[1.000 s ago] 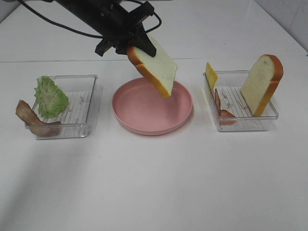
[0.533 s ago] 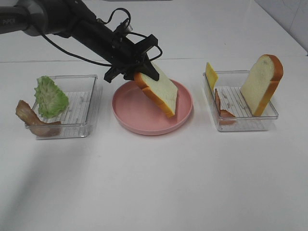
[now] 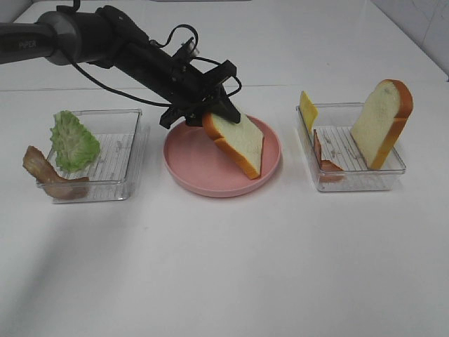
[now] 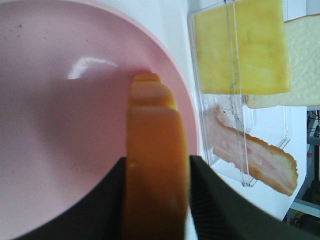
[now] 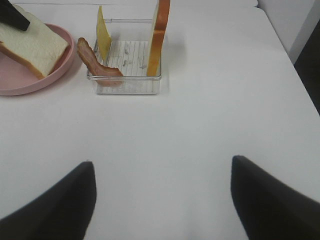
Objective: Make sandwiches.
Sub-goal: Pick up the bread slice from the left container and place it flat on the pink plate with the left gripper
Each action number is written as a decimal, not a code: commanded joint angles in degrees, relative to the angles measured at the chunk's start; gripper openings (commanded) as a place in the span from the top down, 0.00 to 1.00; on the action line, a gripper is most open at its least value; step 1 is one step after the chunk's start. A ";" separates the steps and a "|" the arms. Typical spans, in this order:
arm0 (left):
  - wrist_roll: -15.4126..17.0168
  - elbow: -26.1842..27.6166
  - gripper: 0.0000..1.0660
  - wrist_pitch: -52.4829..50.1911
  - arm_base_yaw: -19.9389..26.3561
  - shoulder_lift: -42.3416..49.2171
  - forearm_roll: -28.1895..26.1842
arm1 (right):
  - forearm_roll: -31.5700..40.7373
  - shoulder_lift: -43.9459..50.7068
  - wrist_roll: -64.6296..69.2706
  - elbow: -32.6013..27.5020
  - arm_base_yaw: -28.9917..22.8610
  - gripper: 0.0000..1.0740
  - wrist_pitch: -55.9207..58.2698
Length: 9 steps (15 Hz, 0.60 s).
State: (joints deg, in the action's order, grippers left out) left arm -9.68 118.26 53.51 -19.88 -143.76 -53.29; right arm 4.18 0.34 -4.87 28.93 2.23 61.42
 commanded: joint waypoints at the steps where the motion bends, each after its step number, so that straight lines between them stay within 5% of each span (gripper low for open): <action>1: -0.46 0.23 0.38 -0.34 -0.40 0.00 -0.34 | -0.06 0.63 0.00 0.06 0.40 0.34 -0.63; 3: 0.06 0.23 0.28 0.23 -0.40 0.17 0.23 | -0.06 0.63 0.00 0.06 0.40 0.34 -0.63; 6: 0.63 0.29 0.27 -0.80 -1.60 1.26 5.56 | -0.06 0.63 0.00 0.06 0.40 0.34 -0.63; 9: 8.08 2.12 0.27 -2.23 -5.44 2.92 24.41 | -0.06 0.63 0.00 0.06 0.40 0.34 -0.63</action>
State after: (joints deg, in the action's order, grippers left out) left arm -2.75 120.03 51.68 -24.87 -141.75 -31.00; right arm 4.18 0.34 -4.87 28.93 2.23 61.42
